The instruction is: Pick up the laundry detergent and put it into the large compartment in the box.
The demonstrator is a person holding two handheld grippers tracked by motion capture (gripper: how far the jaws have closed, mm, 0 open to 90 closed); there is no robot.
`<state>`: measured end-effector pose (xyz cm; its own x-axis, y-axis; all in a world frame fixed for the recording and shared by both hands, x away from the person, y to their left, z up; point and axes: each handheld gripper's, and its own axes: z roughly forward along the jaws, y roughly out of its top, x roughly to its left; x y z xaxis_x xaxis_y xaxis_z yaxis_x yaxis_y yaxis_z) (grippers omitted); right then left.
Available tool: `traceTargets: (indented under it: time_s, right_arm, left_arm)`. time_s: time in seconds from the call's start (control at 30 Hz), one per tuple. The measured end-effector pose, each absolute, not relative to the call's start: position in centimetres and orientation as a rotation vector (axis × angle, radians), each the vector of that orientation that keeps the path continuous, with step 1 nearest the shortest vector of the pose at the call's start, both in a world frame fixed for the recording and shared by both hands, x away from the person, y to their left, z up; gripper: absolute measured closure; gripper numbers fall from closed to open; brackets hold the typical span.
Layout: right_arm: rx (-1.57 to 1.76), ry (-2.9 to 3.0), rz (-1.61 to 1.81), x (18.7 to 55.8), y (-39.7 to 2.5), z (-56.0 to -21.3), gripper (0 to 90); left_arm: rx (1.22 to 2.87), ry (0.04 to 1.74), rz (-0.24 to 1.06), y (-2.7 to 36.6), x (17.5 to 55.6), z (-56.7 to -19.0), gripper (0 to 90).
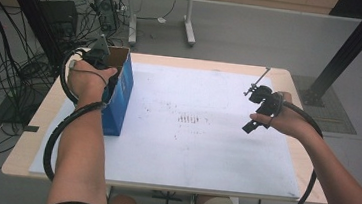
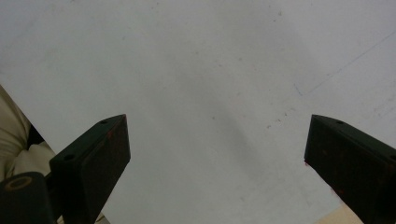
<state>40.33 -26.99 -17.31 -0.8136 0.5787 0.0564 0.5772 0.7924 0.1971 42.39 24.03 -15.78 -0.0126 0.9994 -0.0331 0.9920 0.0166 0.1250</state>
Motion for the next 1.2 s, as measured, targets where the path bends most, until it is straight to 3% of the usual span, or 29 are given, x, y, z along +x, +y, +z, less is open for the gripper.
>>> traceTargets:
  time_s: [1.2]
  right_arm:
    - [0.933, 2.966, 0.326, 40.0, -26.5, -16.9, 7.0]
  left_arm:
    - [2.161, 2.132, 0.135, 23.8, 41.7, -13.7, 29.9]
